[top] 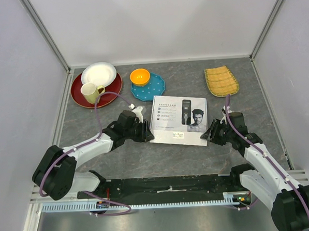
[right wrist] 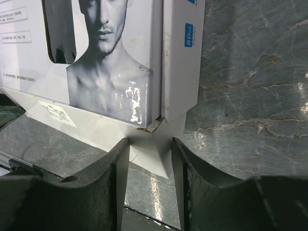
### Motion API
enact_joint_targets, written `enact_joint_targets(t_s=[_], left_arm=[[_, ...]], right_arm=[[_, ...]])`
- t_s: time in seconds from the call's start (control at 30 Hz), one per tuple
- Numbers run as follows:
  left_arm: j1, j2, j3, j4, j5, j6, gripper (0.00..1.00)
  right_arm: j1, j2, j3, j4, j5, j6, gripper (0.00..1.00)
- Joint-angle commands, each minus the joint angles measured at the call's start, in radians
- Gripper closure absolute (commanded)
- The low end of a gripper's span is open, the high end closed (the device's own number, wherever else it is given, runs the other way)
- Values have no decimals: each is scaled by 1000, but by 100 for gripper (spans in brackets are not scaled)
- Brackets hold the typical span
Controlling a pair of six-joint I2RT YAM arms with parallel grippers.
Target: Sort the hair-cutting tools
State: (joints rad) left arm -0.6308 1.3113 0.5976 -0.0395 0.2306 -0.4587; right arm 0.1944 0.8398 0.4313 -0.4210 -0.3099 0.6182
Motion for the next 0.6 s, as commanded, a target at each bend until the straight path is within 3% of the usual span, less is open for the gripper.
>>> enact_joint_targets(t_s=[0.0,0.43,0.57], left_arm=[[-4,5,21,35,13,32,55],[-4,43,11,73,-77,40,55],[-6,52,39,53,-114,48,55]], right_arm=[[2,10,-12,31,43,-17,54],[4,24,-36,70,123,-26,55],[5,-73,9,42,91,3,56]])
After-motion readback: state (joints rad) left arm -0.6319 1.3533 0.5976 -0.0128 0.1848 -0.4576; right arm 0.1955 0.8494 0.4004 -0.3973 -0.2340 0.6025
